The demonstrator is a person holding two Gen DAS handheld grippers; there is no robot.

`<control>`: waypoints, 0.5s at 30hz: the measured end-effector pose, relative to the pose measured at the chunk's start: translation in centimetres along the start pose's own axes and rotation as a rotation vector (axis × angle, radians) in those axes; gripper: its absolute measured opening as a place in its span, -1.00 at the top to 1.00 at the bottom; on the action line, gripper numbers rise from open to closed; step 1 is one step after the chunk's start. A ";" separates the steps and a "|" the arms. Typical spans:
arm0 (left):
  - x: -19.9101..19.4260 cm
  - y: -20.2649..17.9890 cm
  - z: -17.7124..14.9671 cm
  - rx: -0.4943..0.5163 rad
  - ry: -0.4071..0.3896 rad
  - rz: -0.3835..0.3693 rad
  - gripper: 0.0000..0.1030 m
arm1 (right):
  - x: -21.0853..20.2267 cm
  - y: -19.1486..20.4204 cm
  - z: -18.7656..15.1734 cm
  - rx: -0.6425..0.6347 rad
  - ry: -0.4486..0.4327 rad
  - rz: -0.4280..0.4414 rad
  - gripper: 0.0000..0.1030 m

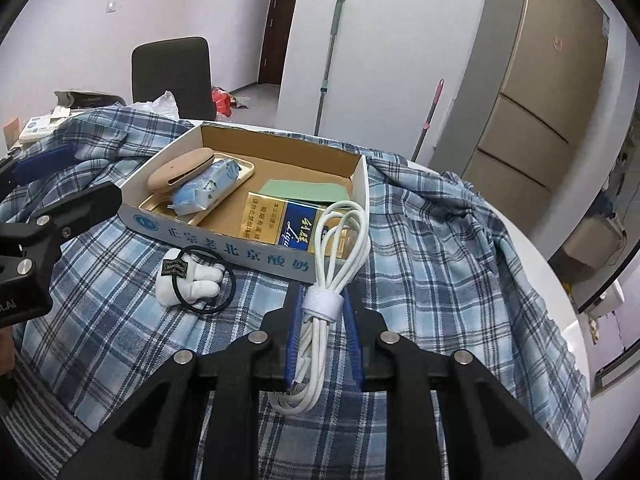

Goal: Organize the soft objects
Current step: 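Grasp the white earbuds with the left tool while the right tool holds the cable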

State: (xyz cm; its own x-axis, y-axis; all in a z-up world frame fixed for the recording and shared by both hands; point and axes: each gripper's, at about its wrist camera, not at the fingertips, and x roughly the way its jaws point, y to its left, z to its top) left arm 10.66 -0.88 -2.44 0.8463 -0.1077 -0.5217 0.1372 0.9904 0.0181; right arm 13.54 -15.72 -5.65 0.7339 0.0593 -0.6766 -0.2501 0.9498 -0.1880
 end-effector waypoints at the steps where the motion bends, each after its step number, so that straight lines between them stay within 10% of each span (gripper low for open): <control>1: 0.1 0.0 0.0 0.002 0.006 -0.006 -0.78 | 0.1 -0.1 0.0 0.004 0.002 0.006 0.62; 15: 4.0 -5.0 -1.0 0.337 0.257 -0.197 -0.12 | 1.0 -0.7 -0.5 0.046 0.020 0.073 0.62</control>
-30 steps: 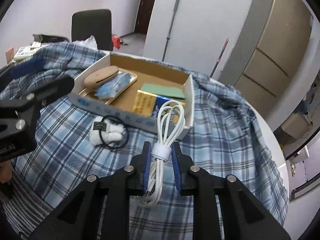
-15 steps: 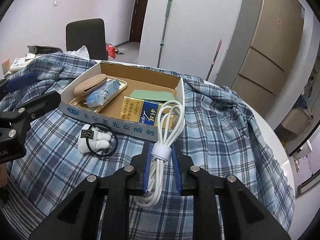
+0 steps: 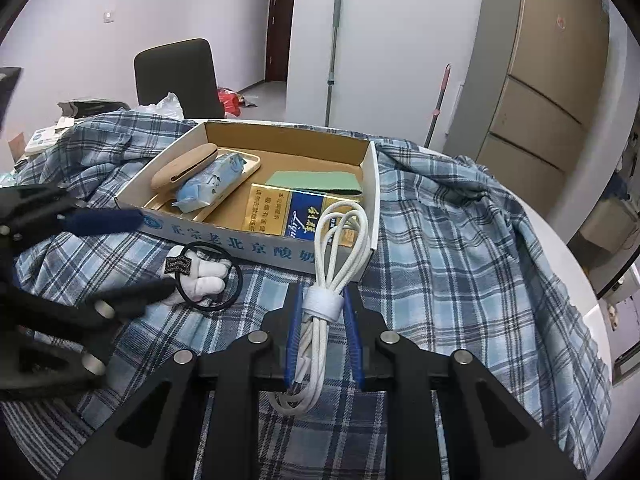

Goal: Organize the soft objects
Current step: 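Grasp the white earbuds with the left tool while the right tool holds the cable, then carry the earbuds and white cable up and over the box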

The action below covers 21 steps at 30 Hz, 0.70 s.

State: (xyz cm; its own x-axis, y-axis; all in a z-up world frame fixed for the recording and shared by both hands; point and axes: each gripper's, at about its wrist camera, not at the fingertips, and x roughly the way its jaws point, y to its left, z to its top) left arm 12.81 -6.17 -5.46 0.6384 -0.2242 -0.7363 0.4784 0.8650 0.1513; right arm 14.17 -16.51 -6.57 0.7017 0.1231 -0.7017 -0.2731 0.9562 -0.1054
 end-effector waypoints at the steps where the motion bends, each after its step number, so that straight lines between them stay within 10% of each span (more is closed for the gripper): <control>1: 0.5 -0.4 0.1 0.029 0.022 0.006 -0.12 | 0.0 0.0 0.0 0.001 0.001 0.005 0.62; 10: 4.5 -1.5 0.6 0.091 0.173 0.024 -0.11 | 0.1 0.0 -0.1 0.006 0.010 0.021 0.62; 13: 4.6 -1.0 0.6 0.047 0.176 -0.009 0.25 | 0.1 -0.1 -0.2 0.011 0.011 0.028 0.62; 21: -0.5 -0.1 0.6 -0.116 0.029 -0.022 0.41 | 0.4 -0.4 -0.2 0.026 0.017 0.044 0.62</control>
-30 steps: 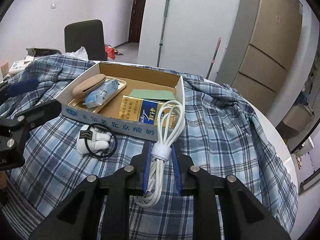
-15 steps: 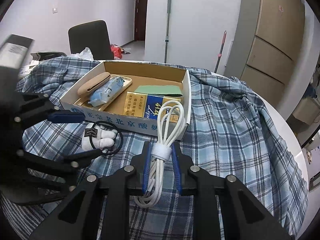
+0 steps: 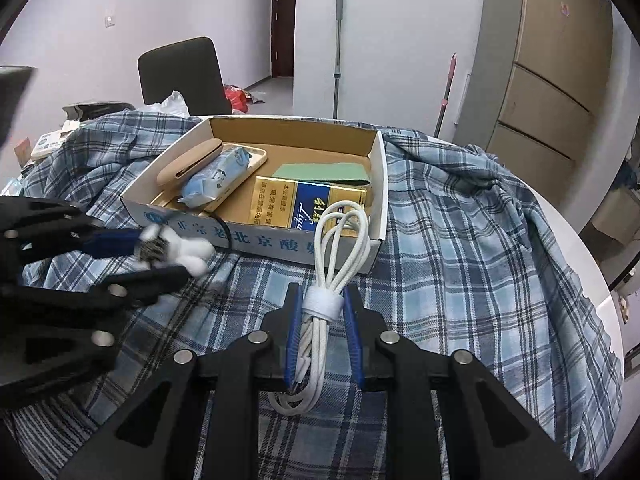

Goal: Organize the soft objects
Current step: 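Carry the earbuds and white cable up and over the box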

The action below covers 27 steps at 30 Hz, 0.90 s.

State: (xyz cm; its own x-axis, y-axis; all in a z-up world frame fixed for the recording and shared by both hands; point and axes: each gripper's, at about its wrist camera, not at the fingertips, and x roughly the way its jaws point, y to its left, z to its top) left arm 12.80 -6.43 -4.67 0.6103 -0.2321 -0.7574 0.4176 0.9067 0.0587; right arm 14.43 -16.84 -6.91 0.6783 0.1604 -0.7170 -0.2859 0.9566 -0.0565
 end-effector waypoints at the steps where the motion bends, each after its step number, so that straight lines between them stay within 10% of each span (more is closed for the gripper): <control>1: -0.8 -0.1 -0.2 -0.003 -0.041 0.017 0.41 | -0.1 0.0 0.0 0.002 -0.006 0.006 0.62; 15: -4.7 1.9 -0.2 -0.149 -0.273 0.101 0.41 | -2.9 0.8 0.8 -0.025 -0.130 0.064 0.62; 27: -10.9 3.6 9.5 -0.243 -0.439 0.212 0.40 | -6.7 -0.6 13.5 0.063 -0.231 0.070 0.62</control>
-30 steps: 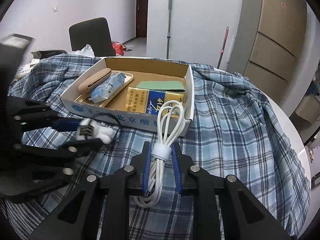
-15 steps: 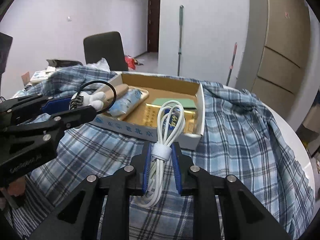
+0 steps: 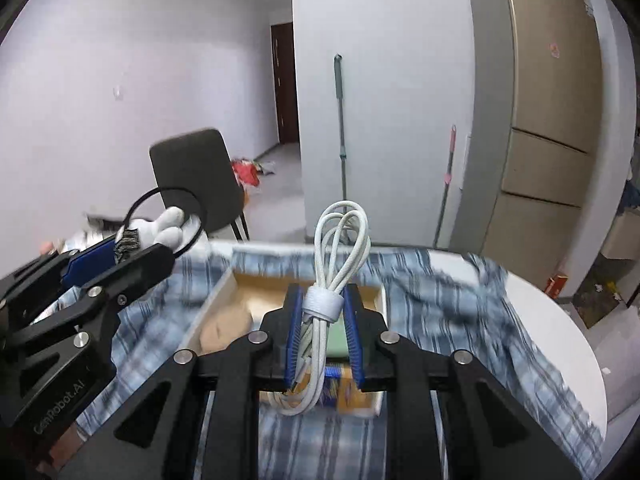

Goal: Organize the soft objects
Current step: 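Carry the earbuds and white cable up and over the box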

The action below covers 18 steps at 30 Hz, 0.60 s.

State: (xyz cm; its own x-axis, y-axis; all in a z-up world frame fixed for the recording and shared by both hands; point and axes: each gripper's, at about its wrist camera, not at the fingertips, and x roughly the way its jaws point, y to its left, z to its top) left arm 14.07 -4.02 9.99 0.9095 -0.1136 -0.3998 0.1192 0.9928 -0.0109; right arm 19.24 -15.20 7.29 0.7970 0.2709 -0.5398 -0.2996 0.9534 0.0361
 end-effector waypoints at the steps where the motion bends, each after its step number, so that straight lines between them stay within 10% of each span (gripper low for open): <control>1: 0.0 0.3 0.8 -0.016 -0.014 0.001 0.40 | 0.5 0.2 0.8 -0.011 0.006 -0.003 0.62; 18: 6.1 4.0 -0.9 -0.062 0.105 0.015 0.39 | 10.6 0.3 -2.7 0.082 0.206 0.128 0.62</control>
State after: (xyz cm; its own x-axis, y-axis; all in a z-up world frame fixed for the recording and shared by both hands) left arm 19.75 -0.68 6.68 0.8639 -0.0972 -0.4943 0.0780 0.9952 -0.0594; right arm 26.19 -12.43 -0.73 0.6292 0.3654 -0.6860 -0.3408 0.9229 0.1790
